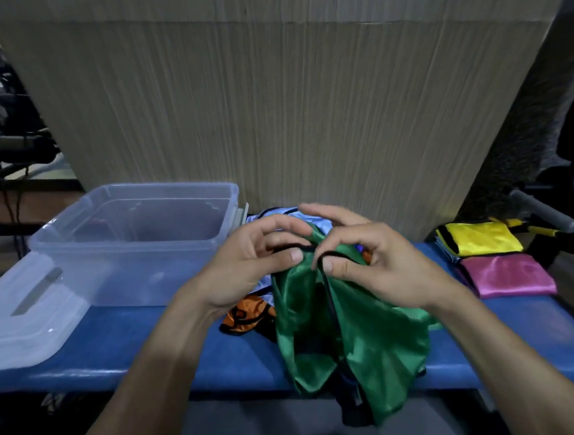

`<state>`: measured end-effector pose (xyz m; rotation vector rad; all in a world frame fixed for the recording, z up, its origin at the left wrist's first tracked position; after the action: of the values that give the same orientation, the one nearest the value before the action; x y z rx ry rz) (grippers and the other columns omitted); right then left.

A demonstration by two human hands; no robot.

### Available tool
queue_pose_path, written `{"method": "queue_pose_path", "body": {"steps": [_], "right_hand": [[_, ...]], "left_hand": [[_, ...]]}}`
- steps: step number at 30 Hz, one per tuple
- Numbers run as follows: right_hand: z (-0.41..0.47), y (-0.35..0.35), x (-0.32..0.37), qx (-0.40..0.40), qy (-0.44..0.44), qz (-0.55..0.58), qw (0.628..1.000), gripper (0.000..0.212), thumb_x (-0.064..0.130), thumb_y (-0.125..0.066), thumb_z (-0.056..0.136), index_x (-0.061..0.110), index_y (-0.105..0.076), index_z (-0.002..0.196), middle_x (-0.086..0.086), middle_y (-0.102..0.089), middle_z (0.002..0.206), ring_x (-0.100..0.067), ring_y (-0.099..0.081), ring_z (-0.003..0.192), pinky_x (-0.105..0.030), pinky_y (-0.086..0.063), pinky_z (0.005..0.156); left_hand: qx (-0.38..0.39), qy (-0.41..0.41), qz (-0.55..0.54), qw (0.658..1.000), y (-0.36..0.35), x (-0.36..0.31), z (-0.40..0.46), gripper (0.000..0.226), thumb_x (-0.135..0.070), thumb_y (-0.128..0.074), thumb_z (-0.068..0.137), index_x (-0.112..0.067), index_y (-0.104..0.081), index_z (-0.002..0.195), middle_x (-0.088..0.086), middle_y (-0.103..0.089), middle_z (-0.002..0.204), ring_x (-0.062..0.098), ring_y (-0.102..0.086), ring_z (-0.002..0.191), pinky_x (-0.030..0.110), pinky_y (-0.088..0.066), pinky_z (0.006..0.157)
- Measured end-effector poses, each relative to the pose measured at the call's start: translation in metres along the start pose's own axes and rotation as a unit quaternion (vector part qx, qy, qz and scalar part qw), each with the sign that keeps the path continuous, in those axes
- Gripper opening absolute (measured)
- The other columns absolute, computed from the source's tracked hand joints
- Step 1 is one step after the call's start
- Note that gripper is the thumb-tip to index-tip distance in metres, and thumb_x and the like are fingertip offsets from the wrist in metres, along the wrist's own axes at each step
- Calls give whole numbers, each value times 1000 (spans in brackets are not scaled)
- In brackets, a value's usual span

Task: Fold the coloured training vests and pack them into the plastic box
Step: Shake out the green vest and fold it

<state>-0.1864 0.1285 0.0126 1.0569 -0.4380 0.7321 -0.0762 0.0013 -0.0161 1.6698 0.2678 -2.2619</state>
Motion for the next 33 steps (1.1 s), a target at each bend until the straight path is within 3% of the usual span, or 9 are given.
{"method": "queue_pose_path", "body": {"steps": [3,7,10,15,19,21,24,29,33], "right_hand": [[16,15,31,78,15,23,997,8,12,-68,94,6,-73,96,-7,-58,138,-19,-53,134,-35,-37,114],[35,48,71,84,23,33,996,10,8,-64,94,4,-71,99,-16,-59,127,-18,-58,124,-26,-39,106],[47,70,94,66,22,28,997,10,7,-64,94,2,-70,100,-25,-59,114,-22,-59,109,-28,-42,98],[51,96,124,10,10,29,999,21,15,-65,95,-6,-68,95,-10,-65,85,-14,-56,81,-25,-44,75],[46,115,150,-25,28,45,998,18,15,-63,94,-2,-69,94,-10,-70,88,-18,-64,81,-26,-51,75],[44,121,162,-31,36,50,998,15,15,-63,94,0,-68,92,-9,-69,87,-17,-64,81,-25,-51,75],[41,129,175,-55,42,77,995,14,16,-64,92,2,-67,91,-5,-67,85,-14,-63,78,-22,-51,73],[29,141,184,-78,37,78,993,13,18,-67,88,5,-69,88,-2,-69,82,-11,-63,76,-21,-51,72],[20,144,183,-59,14,53,997,19,17,-68,88,-1,-71,92,-7,-72,87,-16,-66,82,-24,-53,76]], "left_hand": [[45,-31,26,998,-13,-37,9,24,7,-60,94,-3,-61,116,7,-72,106,16,-67,101,25,-52,90],[74,-71,93,990,-18,-96,17,27,6,-62,93,-2,-60,119,12,-69,108,15,-65,105,25,-50,94],[66,-100,135,983,-19,-137,22,27,7,-62,94,-2,-60,119,13,-70,104,14,-65,101,24,-50,92],[-9,-158,197,968,-14,-195,22,24,12,-64,91,-3,-63,111,3,-69,99,6,-65,95,18,-50,88],[13,-99,276,956,-15,-198,16,23,5,-67,91,-9,-66,110,4,-68,100,11,-64,90,25,-53,87],[16,-55,298,953,-20,-192,12,20,3,-65,91,-11,-69,105,3,-71,92,13,-65,79,28,-55,76],[-18,-5,332,943,-25,-187,5,15,-3,-58,94,-10,-70,89,-2,-69,74,8,-62,65,22,-51,62],[-103,13,255,961,-16,-217,0,23,0,-48,96,-10,-65,83,6,-68,73,13,-66,60,30,-59,58],[-78,-43,40,995,-14,-272,-1,25,1,-44,93,-18,-56,82,1,-57,76,13,-55,65,27,-49,60]]}}
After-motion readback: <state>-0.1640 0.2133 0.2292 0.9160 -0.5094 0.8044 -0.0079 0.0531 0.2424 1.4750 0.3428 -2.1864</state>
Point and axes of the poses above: each hand's wrist, its own z-axis towards the middle knuckle, its own y-axis out of the back of the hand, x = y × z, the point moved 6 cm from there along z, towards the middle knuckle
